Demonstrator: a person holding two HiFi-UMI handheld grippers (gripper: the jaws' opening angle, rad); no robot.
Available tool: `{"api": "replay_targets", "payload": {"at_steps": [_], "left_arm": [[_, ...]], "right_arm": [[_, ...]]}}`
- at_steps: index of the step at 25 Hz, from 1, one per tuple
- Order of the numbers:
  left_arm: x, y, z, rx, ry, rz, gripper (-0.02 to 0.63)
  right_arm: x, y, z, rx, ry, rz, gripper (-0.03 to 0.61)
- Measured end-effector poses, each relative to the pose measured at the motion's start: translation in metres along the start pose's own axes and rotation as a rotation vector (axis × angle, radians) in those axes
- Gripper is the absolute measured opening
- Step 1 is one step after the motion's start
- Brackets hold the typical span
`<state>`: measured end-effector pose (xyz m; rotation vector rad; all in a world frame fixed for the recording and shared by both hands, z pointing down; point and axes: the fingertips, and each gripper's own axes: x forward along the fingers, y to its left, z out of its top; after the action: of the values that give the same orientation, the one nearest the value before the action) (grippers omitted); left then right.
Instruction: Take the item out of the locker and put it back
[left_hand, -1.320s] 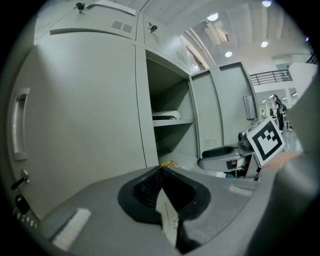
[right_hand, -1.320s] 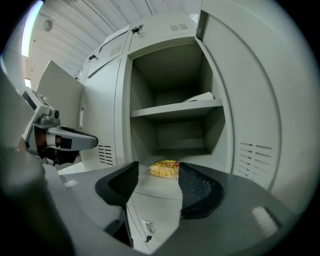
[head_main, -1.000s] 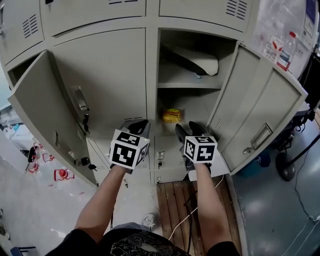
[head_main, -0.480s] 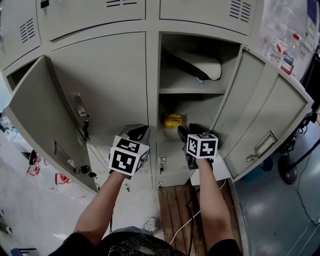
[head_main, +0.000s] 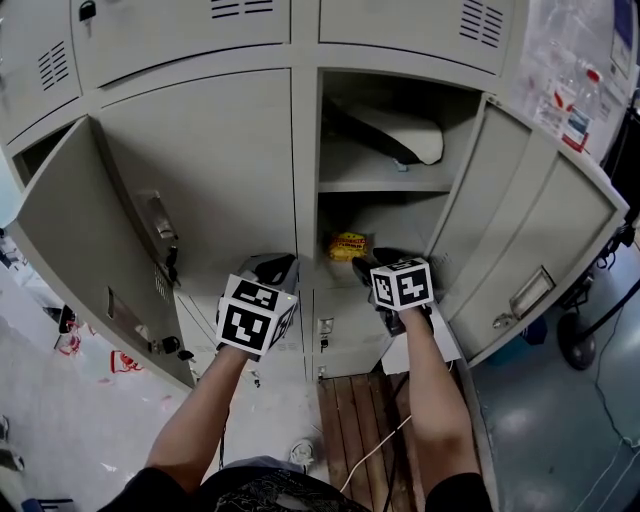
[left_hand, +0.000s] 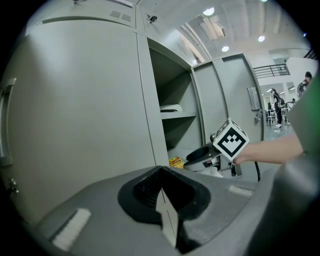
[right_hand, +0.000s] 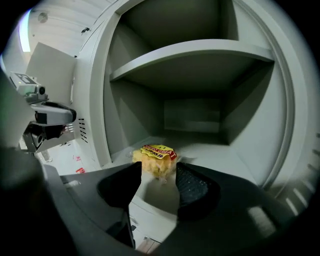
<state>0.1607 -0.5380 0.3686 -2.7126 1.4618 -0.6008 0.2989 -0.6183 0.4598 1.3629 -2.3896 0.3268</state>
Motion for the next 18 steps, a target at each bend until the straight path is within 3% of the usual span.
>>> {"api": "replay_targets", "payload": {"at_steps": [14, 18], "left_arm": [[-0.0018, 0.0083, -0.0040, -0.001, 0.010, 0.010, 0.000], [-0.0021, 0.0099, -0.0064, -0.008, 0.015, 0.011, 0.000]], "right_arm": [[0.0059, -0.0026, -0.0059, 0.027, 0.054, 0.047, 0.179], [0.0047, -0.0086, -0.0070, 0.014, 0.065, 0.004, 0.138]]}}
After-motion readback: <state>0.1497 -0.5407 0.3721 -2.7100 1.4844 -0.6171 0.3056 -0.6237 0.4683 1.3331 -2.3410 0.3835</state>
